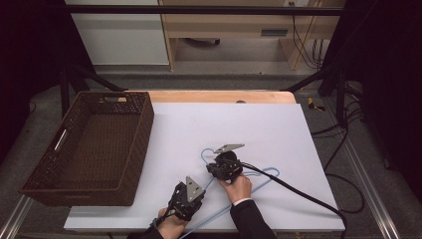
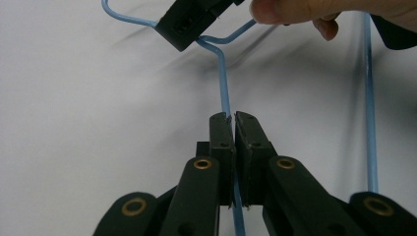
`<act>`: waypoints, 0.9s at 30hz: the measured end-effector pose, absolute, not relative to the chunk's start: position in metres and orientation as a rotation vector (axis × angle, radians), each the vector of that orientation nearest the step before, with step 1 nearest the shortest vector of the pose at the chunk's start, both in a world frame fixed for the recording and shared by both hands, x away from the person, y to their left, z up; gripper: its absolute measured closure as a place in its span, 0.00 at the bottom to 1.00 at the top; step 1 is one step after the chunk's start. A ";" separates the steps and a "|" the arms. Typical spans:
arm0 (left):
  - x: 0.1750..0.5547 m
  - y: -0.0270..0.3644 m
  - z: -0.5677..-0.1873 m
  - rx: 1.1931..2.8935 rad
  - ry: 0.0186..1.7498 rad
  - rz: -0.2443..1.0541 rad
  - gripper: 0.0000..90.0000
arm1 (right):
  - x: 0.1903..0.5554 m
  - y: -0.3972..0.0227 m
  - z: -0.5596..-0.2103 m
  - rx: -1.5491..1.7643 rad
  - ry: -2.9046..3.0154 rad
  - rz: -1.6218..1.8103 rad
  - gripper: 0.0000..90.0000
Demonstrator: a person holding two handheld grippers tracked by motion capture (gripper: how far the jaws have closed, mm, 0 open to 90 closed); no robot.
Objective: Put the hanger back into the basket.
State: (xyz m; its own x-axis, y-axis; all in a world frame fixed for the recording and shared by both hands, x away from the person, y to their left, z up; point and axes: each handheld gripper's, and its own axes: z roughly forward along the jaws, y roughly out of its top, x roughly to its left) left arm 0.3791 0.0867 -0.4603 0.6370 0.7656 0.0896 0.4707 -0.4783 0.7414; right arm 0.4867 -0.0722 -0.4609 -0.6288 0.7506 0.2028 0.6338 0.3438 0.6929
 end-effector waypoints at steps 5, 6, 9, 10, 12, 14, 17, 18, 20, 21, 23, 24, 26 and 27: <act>0.378 0.086 -0.462 2.169 0.954 0.536 0.96 | 0.485 -0.072 -0.459 1.299 2.431 1.184 0.95; 0.378 0.086 -0.462 2.168 0.954 0.537 0.96 | 0.485 -0.071 -0.459 1.296 2.428 1.191 0.95; 0.378 0.086 -0.463 2.166 0.949 0.536 0.96 | 0.483 -0.072 -0.458 1.279 2.428 1.188 0.95; 0.378 0.086 -0.463 2.167 0.946 0.537 0.96 | 0.483 -0.073 -0.458 1.260 2.425 1.192 0.95; 0.378 0.087 -0.463 2.166 0.942 0.537 0.95 | 0.482 -0.072 -0.457 1.282 2.421 1.188 0.95; 0.379 0.087 -0.463 2.154 0.947 0.510 0.95 | 0.482 -0.072 -0.457 1.278 2.418 1.187 0.95; 0.380 0.090 -0.462 2.143 0.948 0.461 0.85 | 0.481 -0.072 -0.456 1.272 2.414 1.193 0.95; 0.383 0.093 -0.460 2.124 0.930 0.392 0.77 | 0.481 -0.073 -0.456 1.260 2.415 1.195 0.95; 0.385 0.094 -0.459 2.120 0.920 0.367 0.68 | 0.481 -0.072 -0.455 1.262 2.414 1.196 0.95; 0.386 0.095 -0.458 2.123 0.915 0.339 0.68 | 0.481 -0.072 -0.455 1.266 2.415 1.195 0.95; 0.389 0.095 -0.457 2.134 0.901 0.301 0.58 | 0.480 -0.072 -0.454 1.271 2.413 1.199 0.95; 0.393 0.094 -0.458 2.152 0.887 0.286 0.58 | 0.480 -0.073 -0.454 1.262 2.416 1.205 0.95; 0.396 0.093 -0.461 2.163 0.881 0.270 0.59 | 0.479 -0.073 -0.453 1.247 2.417 1.207 0.95; 0.398 0.093 -0.462 2.172 0.875 0.264 0.61 | 0.479 -0.073 -0.453 1.245 2.419 1.208 0.95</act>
